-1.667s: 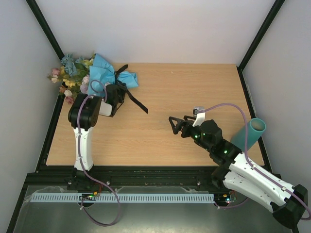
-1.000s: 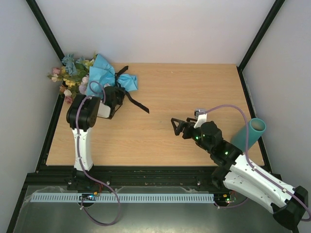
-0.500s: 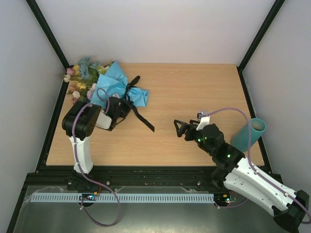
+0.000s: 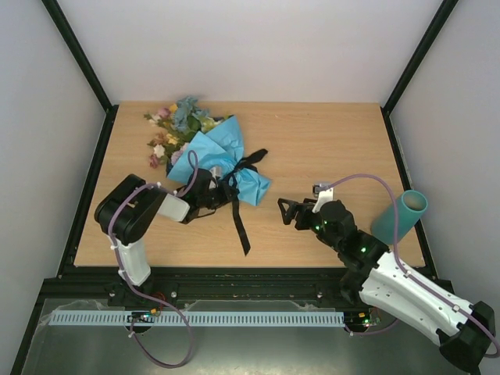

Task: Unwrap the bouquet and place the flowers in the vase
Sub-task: Move the fake flower to the center of the board.

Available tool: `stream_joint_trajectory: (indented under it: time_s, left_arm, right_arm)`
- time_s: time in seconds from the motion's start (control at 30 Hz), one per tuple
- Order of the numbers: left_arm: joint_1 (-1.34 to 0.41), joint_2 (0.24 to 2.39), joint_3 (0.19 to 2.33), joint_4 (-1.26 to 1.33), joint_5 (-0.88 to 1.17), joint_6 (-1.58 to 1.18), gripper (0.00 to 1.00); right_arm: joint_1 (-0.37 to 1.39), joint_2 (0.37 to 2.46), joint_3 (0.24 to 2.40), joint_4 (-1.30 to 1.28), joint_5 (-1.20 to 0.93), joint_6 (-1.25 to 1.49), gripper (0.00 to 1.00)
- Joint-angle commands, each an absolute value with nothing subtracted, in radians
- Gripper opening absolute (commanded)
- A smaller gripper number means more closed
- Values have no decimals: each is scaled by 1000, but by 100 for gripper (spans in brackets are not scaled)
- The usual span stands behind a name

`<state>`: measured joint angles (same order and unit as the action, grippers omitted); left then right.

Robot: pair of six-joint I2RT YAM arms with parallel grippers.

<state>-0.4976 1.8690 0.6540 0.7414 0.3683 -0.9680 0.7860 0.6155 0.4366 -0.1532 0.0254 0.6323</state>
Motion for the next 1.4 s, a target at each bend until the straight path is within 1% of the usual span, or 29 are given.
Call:
stream_joint_trajectory:
  time_s: [0.0, 0.17, 0.23, 0.3, 0.37, 0.4, 0.47, 0.5, 0.57, 0.67, 0.77, 0.97, 1.07, 1.13, 1.2, 1.23, 1.37]
  left_arm:
    - [-532, 1798, 585, 594, 453, -838, 2]
    - [-544, 1657, 516, 480, 412, -779, 2]
    - [-549, 1602, 502, 435, 401, -767, 5]
    - [-551, 1553, 477, 408, 369, -775, 14]
    - [-553, 1499, 451, 396, 345, -795, 19]
    - [-554, 1445, 443, 358, 337, -804, 32]
    - [-558, 1380, 440, 302, 296, -806, 48]
    - [-562, 1341, 438, 270, 269, -808, 53]
    - [-562, 1255, 429, 213, 210, -820, 61]
    - [-561, 1148, 418, 146, 142, -839, 65]
    - [-552, 1073, 414, 107, 112, -833, 68]
    - [-514, 1016, 408, 111, 170, -814, 69]
    - [-515, 996, 411, 107, 188, -792, 70]
    - [-515, 993, 421, 95, 211, -773, 70]
    - [-516, 996, 433, 80, 236, -760, 70]
    - [-517, 996, 437, 75, 244, -755, 70]
    - [-530, 979, 441, 60, 236, -734, 70]
  right_arm:
    - [791, 655, 456, -151, 3, 632, 100]
    - [790, 733, 427, -75, -55, 658, 95]
    - [791, 781, 449, -52, -73, 647, 94]
    - [791, 842, 495, -47, -67, 640, 91]
    - [791, 904, 528, -2, -86, 608, 83]
    - [790, 967, 547, 32, -83, 599, 69]
    - [791, 1043, 558, 64, -77, 600, 59]
    - [790, 1069, 559, 82, -81, 601, 54]
    - [790, 1125, 555, 128, -97, 599, 48]
    - [787, 1211, 570, 159, -120, 575, 41]
    - [775, 1289, 585, 161, -136, 551, 39]
    - [729, 1381, 598, 212, -208, 525, 38]
    - [716, 1423, 615, 208, -197, 511, 39]
    - [705, 1441, 619, 213, -188, 500, 41]
    - [695, 1461, 637, 200, -188, 488, 47]
    - [692, 1474, 649, 190, -189, 479, 48]
    - [677, 1528, 679, 178, -210, 445, 48]
